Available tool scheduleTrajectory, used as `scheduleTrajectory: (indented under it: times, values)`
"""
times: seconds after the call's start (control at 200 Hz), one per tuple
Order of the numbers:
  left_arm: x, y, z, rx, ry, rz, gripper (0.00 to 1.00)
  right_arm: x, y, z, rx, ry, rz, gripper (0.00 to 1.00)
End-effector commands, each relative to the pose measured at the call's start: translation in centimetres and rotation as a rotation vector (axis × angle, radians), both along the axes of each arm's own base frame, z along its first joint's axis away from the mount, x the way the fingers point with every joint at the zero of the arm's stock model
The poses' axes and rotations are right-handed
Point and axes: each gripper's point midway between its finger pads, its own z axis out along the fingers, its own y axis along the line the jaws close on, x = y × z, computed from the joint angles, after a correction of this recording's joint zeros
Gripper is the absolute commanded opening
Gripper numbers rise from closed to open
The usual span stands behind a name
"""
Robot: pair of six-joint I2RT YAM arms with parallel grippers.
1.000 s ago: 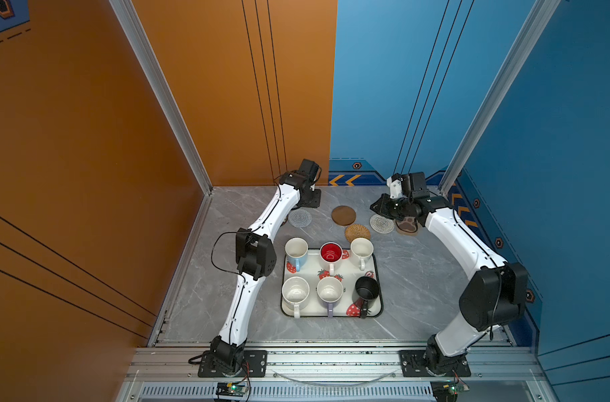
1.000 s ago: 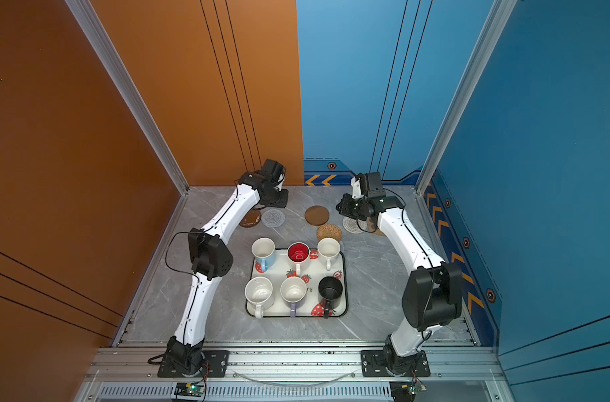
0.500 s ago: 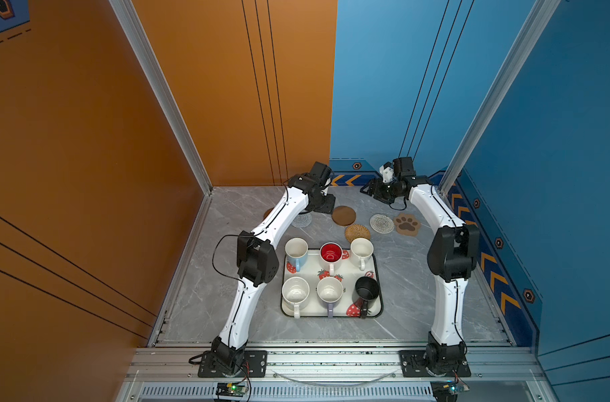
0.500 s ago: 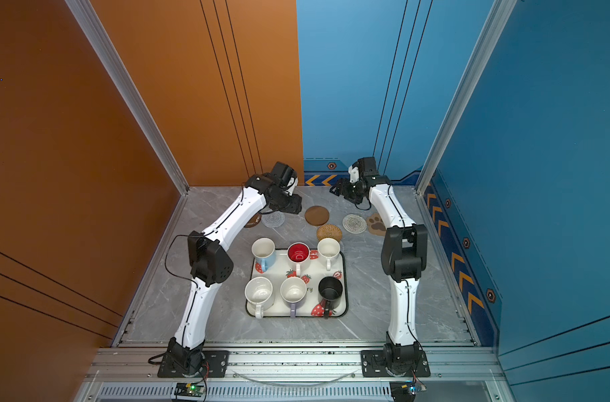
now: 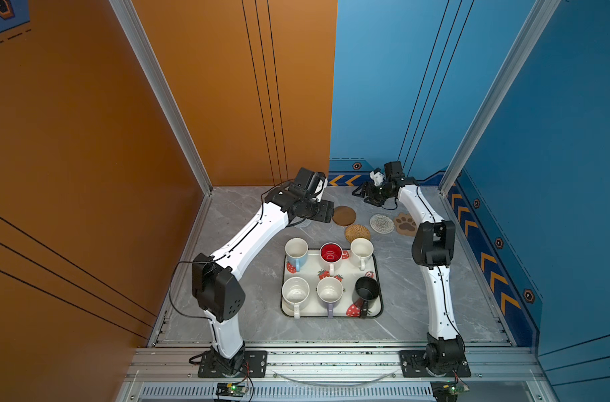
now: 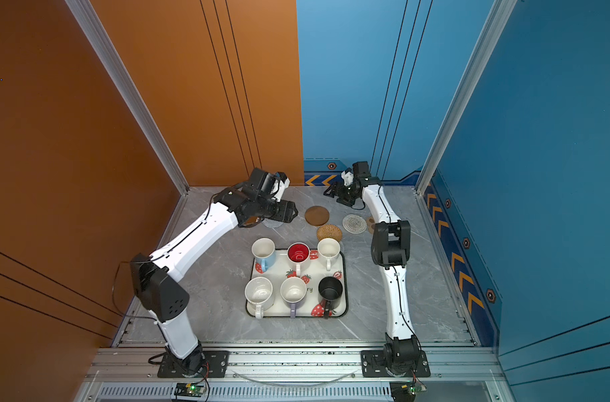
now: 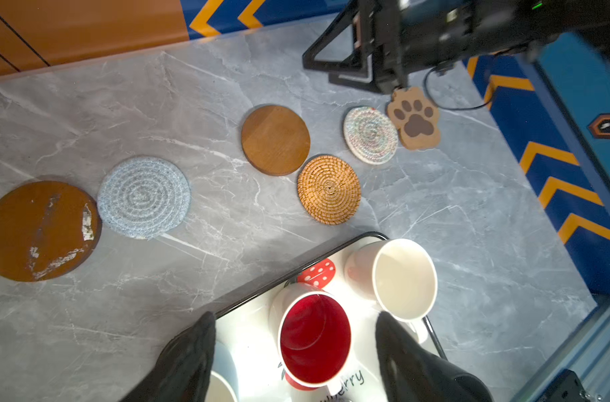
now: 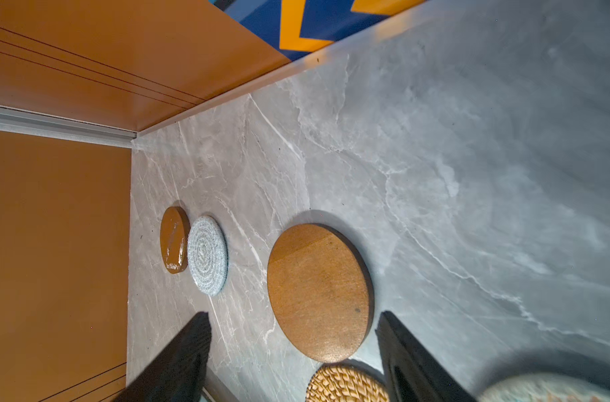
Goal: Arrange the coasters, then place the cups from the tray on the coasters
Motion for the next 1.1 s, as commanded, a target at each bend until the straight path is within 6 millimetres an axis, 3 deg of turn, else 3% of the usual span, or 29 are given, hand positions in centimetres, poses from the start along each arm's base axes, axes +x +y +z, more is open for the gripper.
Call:
scheduleTrajectory:
  times: [0.0,0.351,0.906,1.092]
  values:
    - [-0.2,-0.2,2.3,-0.1,-0.091,0.011,0.75,-0.2,1.2,-1.3,0.035,0.035,0.026,0.74]
    - [-1.7,1.2,4.4,-0.136,-0.15,0.043,0.77,-0.4,2.8,-3.9,0.054,0.076,0.036,0.74]
    - [-3.2,2.8,5.1,-0.15,-0.179,0.075,0.77,-2.1,5.5,-6.9,0.05,0.152,0.069,0.7]
    - [-3.4,2.7,5.0,-0.154,-0.177,0.073,0.77,-2.8,6.9,-7.5,0.051,0.167,0.094,0.6]
